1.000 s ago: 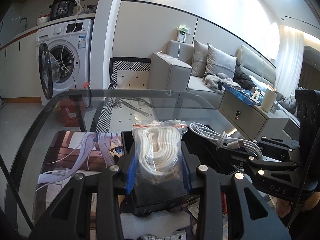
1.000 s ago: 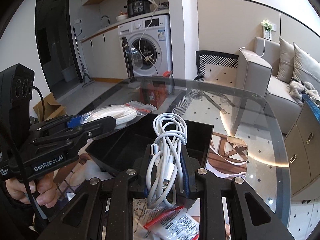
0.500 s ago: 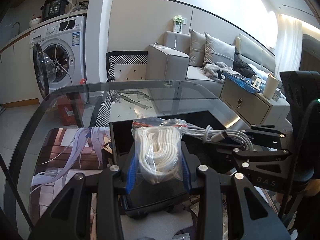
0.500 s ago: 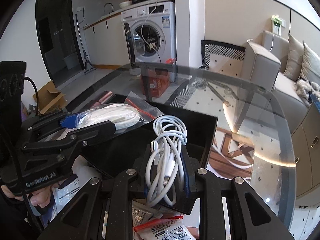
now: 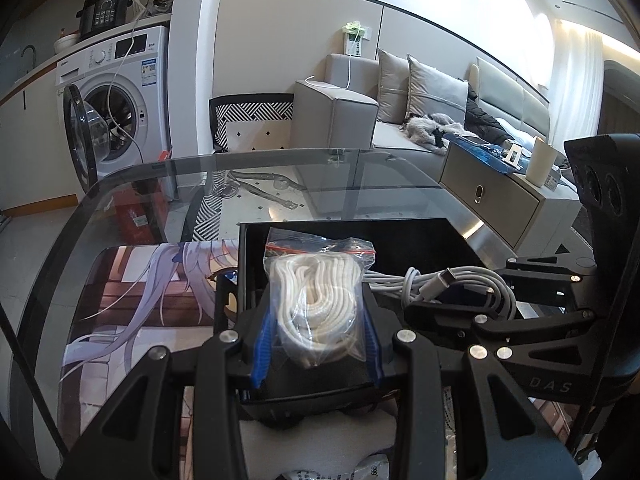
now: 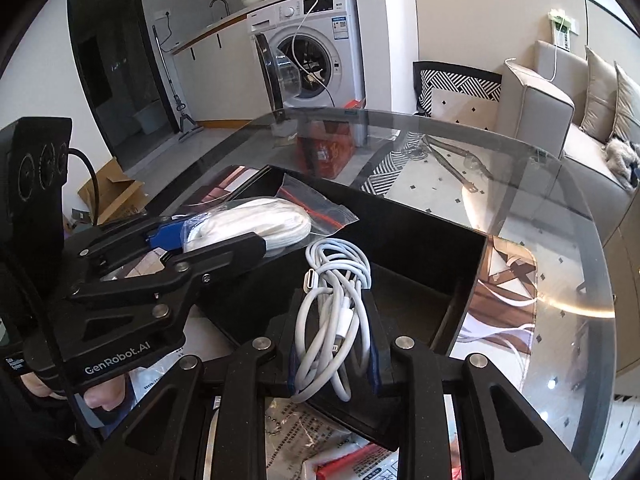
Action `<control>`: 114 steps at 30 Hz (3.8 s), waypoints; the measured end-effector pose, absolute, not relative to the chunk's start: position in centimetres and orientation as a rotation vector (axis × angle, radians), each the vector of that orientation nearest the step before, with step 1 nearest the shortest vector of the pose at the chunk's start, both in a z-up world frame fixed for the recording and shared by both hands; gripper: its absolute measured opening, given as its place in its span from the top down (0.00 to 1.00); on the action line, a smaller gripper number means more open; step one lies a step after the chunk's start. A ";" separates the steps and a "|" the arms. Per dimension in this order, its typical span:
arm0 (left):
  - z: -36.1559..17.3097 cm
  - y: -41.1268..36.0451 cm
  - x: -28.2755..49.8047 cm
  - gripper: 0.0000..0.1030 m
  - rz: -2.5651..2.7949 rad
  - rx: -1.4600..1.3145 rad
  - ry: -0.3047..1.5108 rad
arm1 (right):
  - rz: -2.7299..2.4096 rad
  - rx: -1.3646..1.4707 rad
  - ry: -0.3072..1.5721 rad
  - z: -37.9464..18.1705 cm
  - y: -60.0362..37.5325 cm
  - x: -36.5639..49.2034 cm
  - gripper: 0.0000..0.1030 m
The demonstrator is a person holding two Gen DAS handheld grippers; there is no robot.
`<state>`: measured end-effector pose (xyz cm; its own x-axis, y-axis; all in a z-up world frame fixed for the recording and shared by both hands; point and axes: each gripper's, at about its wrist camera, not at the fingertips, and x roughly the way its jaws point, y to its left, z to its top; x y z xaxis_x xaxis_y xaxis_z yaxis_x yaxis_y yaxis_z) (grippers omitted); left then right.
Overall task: Organize soft objects
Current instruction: 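Open the right gripper over the box while the left gripper releases the rope bag inside, then move the right gripper to the red-edged white packet and grasp it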
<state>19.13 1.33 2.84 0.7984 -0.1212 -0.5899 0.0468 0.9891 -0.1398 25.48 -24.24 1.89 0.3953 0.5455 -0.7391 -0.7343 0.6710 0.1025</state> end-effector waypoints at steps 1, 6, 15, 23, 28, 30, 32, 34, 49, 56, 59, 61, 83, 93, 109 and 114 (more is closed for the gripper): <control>2.8 1.4 19.1 0.65 -0.090 -0.122 0.641 | 0.821 -0.260 0.828 1.9 -24.2 25.4 0.76; 2.9 1.2 19.1 0.65 -0.105 -0.118 0.645 | 0.780 -0.279 0.801 2.3 -24.8 25.6 0.76; 3.3 0.4 19.0 0.50 -0.146 -0.104 0.658 | 0.732 -0.268 0.686 4.8 -27.2 23.9 0.49; 5.3 0.7 16.7 0.00 -0.107 -0.083 0.597 | 0.663 -0.187 0.620 6.5 -31.0 20.6 0.01; 5.5 1.2 15.2 0.00 -0.097 -0.080 0.575 | 0.616 -0.149 0.608 6.6 -33.1 18.6 0.01; 5.4 1.5 14.6 0.00 -0.090 -0.082 0.574 | 0.606 -0.123 0.614 6.4 -33.9 18.1 0.01; 5.5 1.8 14.0 0.00 -0.085 -0.095 0.569 | 0.597 -0.104 0.622 6.2 -34.4 17.5 0.01; 5.6 2.3 13.3 0.00 -0.081 -0.108 0.560 | 0.588 -0.098 0.631 5.8 -34.7 17.2 0.01; 4.7 3.1 10.3 0.00 -0.026 -0.108 0.573 | 0.592 -0.135 0.693 3.7 -34.9 17.3 0.01; 4.7 3.5 9.9 0.00 -0.016 -0.121 0.571 | 0.581 -0.132 0.705 3.1 -35.2 17.7 0.01; 4.6 3.6 9.7 0.00 -0.022 -0.122 0.574 | 0.571 -0.133 0.711 2.9 -35.3 17.9 0.01; 4.6 3.5 9.7 0.00 -0.022 -0.123 0.575 | 0.569 -0.131 0.716 2.7 -35.3 18.1 0.01; 2.8 3.3 9.4 0.00 -0.029 -0.137 0.612 | 0.515 -0.145 0.883 -2.1 -33.9 20.2 0.01; 2.2 3.7 9.4 0.00 -0.019 -0.146 0.627 | 0.496 -0.171 0.931 -2.9 -35.0 20.3 0.01; 1.6 3.9 9.3 0.00 -0.019 -0.152 0.641 | 0.474 -0.161 0.924 -3.2 -33.6 20.6 0.07; 1.4 3.7 9.2 0.00 -0.020 -0.151 0.641 | 0.491 -0.161 0.914 -2.8 -34.1 20.3 0.27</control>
